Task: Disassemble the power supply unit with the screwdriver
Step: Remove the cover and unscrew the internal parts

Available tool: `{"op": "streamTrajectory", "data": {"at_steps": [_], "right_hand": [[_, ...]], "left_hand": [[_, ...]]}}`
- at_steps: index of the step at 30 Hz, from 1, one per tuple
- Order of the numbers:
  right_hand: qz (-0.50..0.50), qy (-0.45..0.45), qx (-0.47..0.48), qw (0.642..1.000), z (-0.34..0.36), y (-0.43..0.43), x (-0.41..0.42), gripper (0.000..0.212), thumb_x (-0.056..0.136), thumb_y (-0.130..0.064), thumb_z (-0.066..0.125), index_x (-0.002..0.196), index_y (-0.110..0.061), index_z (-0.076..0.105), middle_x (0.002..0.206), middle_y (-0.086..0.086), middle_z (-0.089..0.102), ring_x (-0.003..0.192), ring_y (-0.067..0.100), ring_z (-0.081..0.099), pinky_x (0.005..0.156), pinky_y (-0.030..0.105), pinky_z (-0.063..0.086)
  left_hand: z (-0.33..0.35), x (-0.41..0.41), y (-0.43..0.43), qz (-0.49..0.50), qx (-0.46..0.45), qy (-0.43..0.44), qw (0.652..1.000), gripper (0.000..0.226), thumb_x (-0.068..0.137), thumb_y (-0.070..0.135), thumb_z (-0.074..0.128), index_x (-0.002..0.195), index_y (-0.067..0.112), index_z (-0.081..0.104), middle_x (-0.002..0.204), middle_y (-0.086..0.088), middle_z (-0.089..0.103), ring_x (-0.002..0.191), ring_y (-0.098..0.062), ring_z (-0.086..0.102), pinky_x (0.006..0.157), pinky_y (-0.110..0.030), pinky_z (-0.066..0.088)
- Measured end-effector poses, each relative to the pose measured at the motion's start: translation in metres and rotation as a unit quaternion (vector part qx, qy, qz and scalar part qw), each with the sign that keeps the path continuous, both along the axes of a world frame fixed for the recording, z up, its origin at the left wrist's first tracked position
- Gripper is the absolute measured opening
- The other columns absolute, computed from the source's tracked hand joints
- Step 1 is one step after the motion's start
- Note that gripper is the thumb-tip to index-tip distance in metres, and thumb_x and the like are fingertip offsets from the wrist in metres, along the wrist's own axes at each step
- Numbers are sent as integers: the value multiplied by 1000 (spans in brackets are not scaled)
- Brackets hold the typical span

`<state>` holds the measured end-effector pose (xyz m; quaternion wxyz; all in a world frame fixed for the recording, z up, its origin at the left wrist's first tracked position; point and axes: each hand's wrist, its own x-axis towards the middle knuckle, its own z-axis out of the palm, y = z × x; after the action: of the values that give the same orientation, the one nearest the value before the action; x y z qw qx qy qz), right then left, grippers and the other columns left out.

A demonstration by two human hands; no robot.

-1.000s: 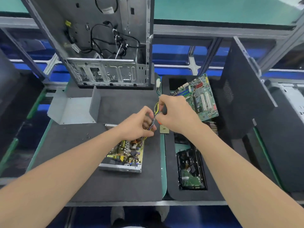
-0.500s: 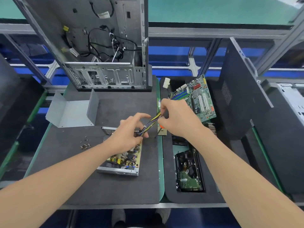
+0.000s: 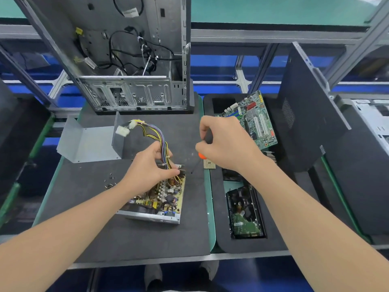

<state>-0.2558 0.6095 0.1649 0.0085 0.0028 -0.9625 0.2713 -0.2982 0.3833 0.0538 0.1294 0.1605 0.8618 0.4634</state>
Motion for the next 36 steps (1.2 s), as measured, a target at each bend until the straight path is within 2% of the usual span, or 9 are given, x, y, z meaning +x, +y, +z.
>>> {"op": "streamTrajectory", "data": {"at_steps": [5, 8, 11, 16, 20, 25, 32, 34, 36], "right_hand": [[24, 13, 3, 1000, 3, -22, -1, 13, 73, -24, 62, 79, -21, 52, 72, -3, 62, 76, 30, 59, 66, 40, 55], [27, 11, 21, 999, -3, -31, 2, 11, 76, -22, 62, 81, -20, 52, 73, -2, 61, 79, 29, 59, 66, 38, 53], [29, 9, 33, 999, -9, -34, 5, 11, 77, -20, 61, 83, -20, 52, 73, -2, 59, 80, 28, 58, 66, 37, 52], [27, 7, 38, 999, -12, -38, 5, 11, 78, -20, 61, 85, -19, 53, 74, -1, 59, 79, 29, 58, 68, 41, 54], [25, 7, 42, 999, -13, -40, 3, 10, 79, -20, 61, 86, -19, 53, 75, 1, 59, 79, 29, 58, 69, 42, 54], [25, -5, 46, 999, -14, -44, 2, 10, 80, -19, 61, 87, -18, 53, 77, 3, 59, 80, 30, 58, 68, 43, 54], [30, -11, 54, 998, -17, -46, -1, 12, 79, -18, 61, 88, -18, 53, 79, 3, 58, 81, 32, 58, 70, 45, 54], [55, -17, 63, 996, -16, -46, -3, 13, 79, -16, 60, 89, -19, 53, 79, 0, 56, 82, 31, 57, 71, 45, 54], [121, -32, 72, 990, -12, -46, -6, 15, 78, -10, 60, 90, -19, 55, 80, -4, 53, 81, 26, 54, 74, 43, 53]], "left_hand": [[-4, -2, -10, -32, -16, 19, 999, 47, 71, 24, 92, 97, 36, 54, 89, 19, 78, 96, 4, 71, 82, -18, 45], [-6, -3, -11, -67, -23, 35, 997, 46, 70, 17, 88, 94, 36, 54, 85, 15, 76, 86, -3, 73, 79, -22, 51], [-6, -6, -12, -98, -32, 35, 994, 47, 70, 16, 86, 94, 36, 51, 80, 15, 76, 81, -2, 72, 74, -24, 48], [-8, -8, -13, -110, -31, 34, 993, 46, 71, 18, 84, 94, 37, 49, 78, 14, 75, 82, -2, 72, 75, -23, 47], [-9, -8, -14, -115, -39, 35, 992, 47, 72, 19, 84, 95, 37, 48, 79, 16, 76, 87, 1, 70, 80, -27, 48], [-10, -9, -14, -120, -40, 31, 991, 46, 73, 21, 83, 95, 38, 47, 80, 17, 75, 88, 3, 69, 85, -26, 47], [-14, -10, -15, -124, -56, 47, 990, 46, 76, 25, 80, 95, 43, 42, 82, 23, 74, 96, 5, 60, 94, -15, 30], [-15, -11, -15, -126, -57, 45, 989, 45, 76, 26, 80, 95, 43, 42, 83, 22, 74, 95, 1, 61, 95, -16, 30], [-15, -11, -15, -127, -53, 42, 990, 45, 76, 26, 80, 97, 40, 44, 83, 20, 74, 94, -3, 64, 95, -20, 33]]}}
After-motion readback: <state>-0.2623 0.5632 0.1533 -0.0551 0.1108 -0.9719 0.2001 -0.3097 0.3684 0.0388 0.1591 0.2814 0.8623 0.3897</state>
